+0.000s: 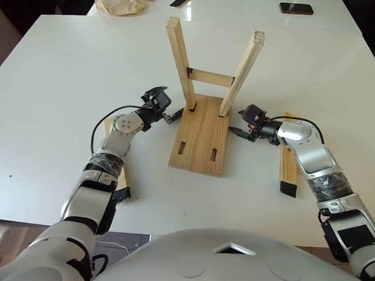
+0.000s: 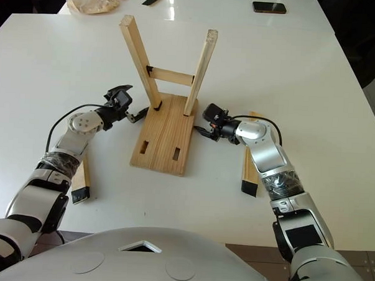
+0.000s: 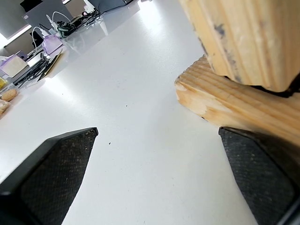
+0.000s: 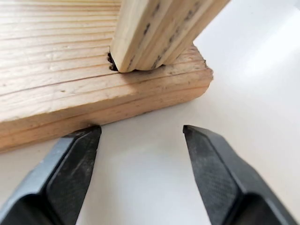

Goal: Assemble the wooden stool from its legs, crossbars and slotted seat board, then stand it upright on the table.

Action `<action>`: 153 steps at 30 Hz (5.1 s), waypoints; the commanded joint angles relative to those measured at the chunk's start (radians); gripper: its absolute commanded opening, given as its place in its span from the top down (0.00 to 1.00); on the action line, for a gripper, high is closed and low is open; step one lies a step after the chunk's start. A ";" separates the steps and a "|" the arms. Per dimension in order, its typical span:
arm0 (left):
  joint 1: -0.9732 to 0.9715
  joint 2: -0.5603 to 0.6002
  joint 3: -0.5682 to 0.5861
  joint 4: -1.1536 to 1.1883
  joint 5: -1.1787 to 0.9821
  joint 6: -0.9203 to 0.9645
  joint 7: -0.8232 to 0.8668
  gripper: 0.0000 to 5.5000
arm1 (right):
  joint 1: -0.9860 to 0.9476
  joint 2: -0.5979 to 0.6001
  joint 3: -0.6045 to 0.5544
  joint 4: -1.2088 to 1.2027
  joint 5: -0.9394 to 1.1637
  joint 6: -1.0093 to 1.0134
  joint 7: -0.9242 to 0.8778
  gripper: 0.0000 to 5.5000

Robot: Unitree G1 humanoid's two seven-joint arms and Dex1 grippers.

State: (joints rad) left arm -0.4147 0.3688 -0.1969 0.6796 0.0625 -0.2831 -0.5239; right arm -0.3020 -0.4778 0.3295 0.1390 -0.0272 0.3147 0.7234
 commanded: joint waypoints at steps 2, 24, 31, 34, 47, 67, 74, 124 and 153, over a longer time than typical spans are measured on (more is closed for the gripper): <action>0.044 -0.021 -0.014 -0.032 0.014 -0.012 -0.014 0.13 | -0.004 0.016 -0.007 0.017 -0.014 -0.039 -0.002 0.41; -0.330 -0.086 0.342 -0.659 -0.339 0.407 0.255 0.13 | -0.328 0.158 -0.396 -0.167 0.091 -0.011 -0.421 0.41; -0.518 -0.146 0.335 -0.452 -0.374 0.536 0.272 0.13 | -0.265 0.195 -0.376 -0.202 0.096 -0.014 -0.446 0.41; -0.517 -0.153 0.362 -0.331 -0.384 0.625 0.309 0.13 | -0.243 0.211 -0.371 -0.218 0.102 -0.007 -0.455 0.41; -0.688 -0.220 0.392 -0.377 -0.491 0.844 0.338 0.13 | -0.191 0.230 -0.362 -0.234 0.098 -0.005 -0.476 0.41; -0.418 -0.257 0.339 -0.623 -0.494 0.895 0.311 0.13 | -0.133 0.222 -0.335 -0.232 0.088 0.001 -0.468 0.41; -0.477 -0.117 0.443 -0.859 -0.578 1.007 0.322 0.13 | -0.063 0.165 -0.421 -0.336 0.099 0.025 -0.477 0.41; 0.800 -0.167 0.409 -1.167 -0.464 0.582 0.196 0.13 | 0.791 0.034 -0.607 -0.694 0.146 0.213 -0.359 0.41; 0.770 -0.173 0.337 -1.133 -0.420 0.597 0.246 0.12 | 0.831 0.162 -0.576 -0.580 0.235 0.479 -0.409 0.49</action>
State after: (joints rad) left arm 0.3637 0.1903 0.1523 -0.4673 -0.3832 0.3067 -0.2887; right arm 0.5077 -0.3457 -0.2282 -0.5158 0.1841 0.6478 0.3399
